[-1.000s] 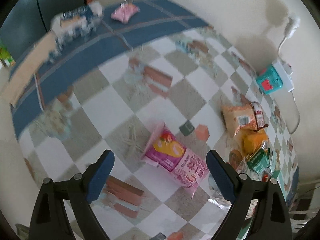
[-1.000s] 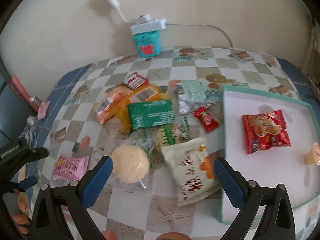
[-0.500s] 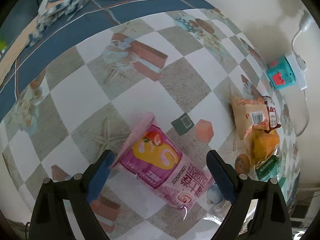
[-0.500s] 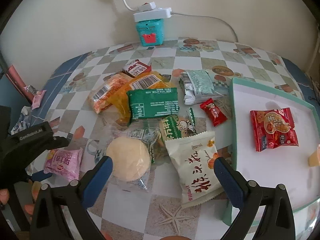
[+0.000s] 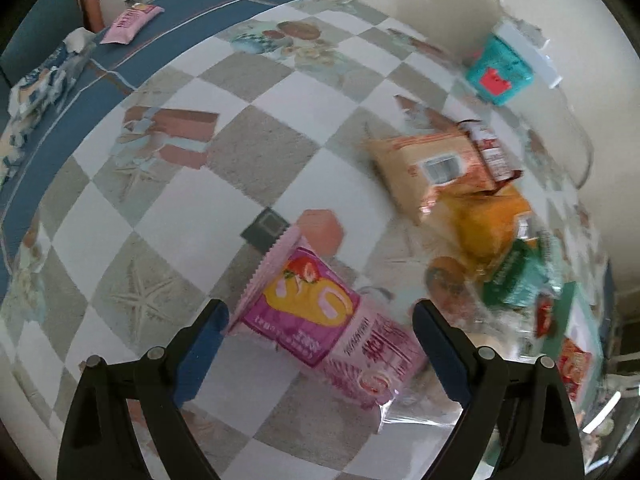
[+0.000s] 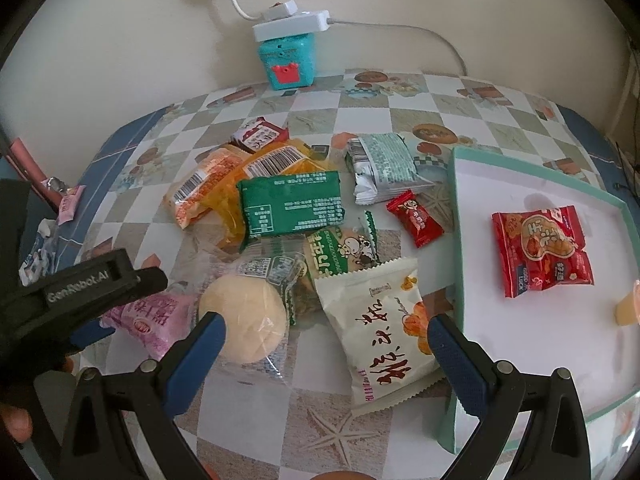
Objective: Organize snacks
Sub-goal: 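Grasp the pink bread pack with the left tool while the right tool grasps the wrapped bun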
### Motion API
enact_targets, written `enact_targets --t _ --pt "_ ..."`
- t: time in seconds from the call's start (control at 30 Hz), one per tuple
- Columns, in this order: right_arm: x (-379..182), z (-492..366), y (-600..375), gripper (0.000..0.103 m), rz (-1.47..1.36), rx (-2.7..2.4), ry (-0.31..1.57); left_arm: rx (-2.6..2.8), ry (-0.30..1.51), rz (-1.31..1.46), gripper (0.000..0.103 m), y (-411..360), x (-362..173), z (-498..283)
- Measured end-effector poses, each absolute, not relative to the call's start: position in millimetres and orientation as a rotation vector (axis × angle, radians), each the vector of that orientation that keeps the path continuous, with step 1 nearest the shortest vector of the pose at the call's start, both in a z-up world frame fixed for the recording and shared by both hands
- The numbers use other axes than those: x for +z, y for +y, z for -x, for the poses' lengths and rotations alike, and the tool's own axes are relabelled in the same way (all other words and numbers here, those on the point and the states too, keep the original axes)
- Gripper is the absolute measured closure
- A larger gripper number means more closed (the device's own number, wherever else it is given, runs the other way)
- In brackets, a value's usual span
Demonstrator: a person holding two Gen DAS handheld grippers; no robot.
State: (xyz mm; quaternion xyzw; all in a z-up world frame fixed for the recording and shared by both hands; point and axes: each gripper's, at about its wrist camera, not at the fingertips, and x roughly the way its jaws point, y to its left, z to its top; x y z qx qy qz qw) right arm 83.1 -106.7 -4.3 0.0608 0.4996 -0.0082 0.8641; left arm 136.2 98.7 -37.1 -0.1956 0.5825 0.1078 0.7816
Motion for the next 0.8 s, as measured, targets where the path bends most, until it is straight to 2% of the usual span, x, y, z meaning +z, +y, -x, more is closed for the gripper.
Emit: enact_targets --t 0.4,0.57,0.8 --pt "-9.2 -83.7 -103.9 0.001 -0.121 -0.015 1.061 0.261 1.338 0.346 0.009 110.6 -48.5 -128.9" --pt "-8.9 -82.3 -95.2 0.001 -0.109 0.011 1.057 0.292 1.31 0.395 0.009 130.7 -43.9 -119.1" --pt "-15.7 -84.5 -70.6 0.004 -0.088 0.073 1.066 0.238 1.295 0.392 0.01 121.3 -45.6 -129.4"
